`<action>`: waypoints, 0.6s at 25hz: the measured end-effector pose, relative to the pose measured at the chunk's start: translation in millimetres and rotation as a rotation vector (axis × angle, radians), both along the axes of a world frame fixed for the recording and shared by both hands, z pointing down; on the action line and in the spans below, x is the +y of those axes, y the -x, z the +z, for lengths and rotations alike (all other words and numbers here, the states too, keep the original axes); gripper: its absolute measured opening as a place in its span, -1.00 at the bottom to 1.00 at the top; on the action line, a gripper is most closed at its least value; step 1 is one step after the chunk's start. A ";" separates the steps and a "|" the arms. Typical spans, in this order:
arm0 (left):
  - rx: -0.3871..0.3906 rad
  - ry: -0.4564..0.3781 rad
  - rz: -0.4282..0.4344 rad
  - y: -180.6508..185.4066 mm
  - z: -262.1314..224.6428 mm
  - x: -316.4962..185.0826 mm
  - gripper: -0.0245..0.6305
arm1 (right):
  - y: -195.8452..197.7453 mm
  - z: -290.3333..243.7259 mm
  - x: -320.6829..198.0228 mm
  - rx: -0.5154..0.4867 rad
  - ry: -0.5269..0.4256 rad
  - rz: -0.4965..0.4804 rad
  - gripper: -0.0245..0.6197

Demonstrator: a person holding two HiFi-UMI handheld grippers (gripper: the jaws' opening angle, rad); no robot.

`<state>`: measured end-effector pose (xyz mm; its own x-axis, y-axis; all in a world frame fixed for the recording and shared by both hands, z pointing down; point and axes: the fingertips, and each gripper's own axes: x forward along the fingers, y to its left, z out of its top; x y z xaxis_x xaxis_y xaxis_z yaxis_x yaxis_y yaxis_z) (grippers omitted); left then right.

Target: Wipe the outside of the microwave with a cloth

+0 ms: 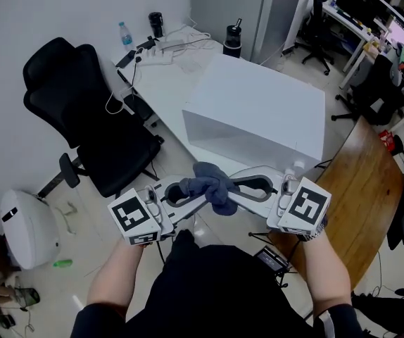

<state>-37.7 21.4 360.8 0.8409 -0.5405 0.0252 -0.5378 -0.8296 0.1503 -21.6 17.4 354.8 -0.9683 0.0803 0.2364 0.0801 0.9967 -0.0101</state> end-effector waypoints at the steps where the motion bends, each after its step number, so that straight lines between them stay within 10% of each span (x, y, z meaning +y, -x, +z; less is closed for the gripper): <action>1: -0.007 -0.005 -0.021 7.7 2.1 -6.0 -0.81 | 7.4 2.5 -6.6 0.008 -0.011 0.017 -0.72; 10: -0.117 -0.031 -0.287 88.1 28.2 -61.5 -0.83 | 52.7 24.0 -76.0 0.089 -0.126 0.207 -0.58; 15: -0.241 -0.010 -0.429 140.4 60.9 -99.0 -0.83 | 62.1 8.3 -126.4 0.042 -0.151 0.398 -0.92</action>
<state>-178.2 -77.6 421.7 0.5133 -0.8382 0.1843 -0.8498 -0.5264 -0.0273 -83.7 -109.0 363.1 -0.9062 -0.3360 0.2567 -0.3083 0.9405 0.1428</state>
